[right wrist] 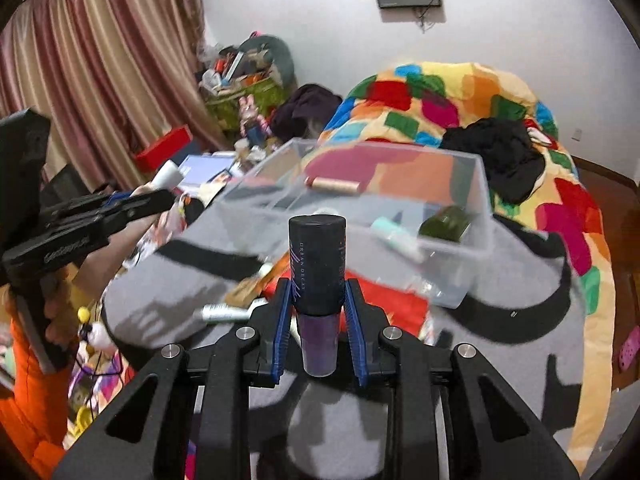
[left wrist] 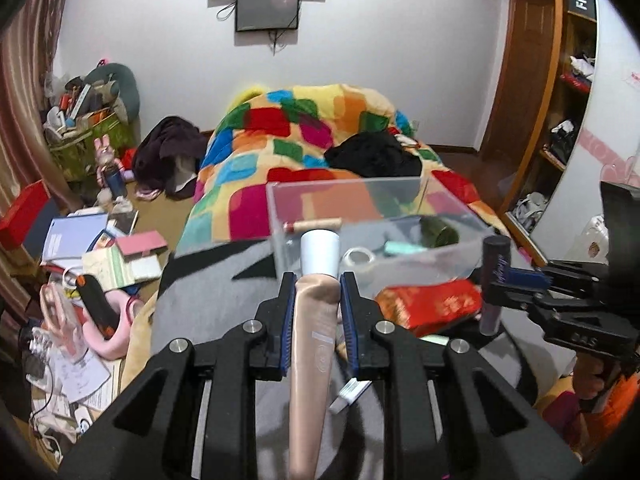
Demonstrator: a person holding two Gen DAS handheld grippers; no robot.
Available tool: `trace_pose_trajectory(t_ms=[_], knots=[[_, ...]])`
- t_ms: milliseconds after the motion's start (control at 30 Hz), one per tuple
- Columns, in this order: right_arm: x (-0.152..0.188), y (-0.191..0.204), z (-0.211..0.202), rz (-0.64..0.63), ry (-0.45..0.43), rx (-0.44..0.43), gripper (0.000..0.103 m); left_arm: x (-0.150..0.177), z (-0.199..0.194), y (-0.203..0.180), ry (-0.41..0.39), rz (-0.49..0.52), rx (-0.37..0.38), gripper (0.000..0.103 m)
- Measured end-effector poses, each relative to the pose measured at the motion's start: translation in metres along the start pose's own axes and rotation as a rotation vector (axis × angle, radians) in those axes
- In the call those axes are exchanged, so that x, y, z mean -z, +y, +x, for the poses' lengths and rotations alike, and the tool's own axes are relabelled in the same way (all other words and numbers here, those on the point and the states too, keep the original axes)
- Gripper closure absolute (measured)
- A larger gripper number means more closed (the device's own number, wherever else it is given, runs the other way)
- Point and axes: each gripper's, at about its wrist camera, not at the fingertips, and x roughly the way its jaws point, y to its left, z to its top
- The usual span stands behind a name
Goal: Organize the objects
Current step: 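Lower the cylinder and beige tube into the clear box, open both tools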
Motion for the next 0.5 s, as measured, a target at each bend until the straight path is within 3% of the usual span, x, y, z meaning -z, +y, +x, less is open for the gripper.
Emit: trace_pose_trajectory(t_ms=[300,500], knots=[[-0.036,-0.02,0.012,0.045,-0.03,0.068,0.08,-0.026,0.035,-0.012,0.066,0.02,0.047,0.083],[-0.055,-0.034,0.036,0.054,0.024,0.085,0.08,-0.039,0.077,-0.011,0.182,0.013,0.069,0.083]])
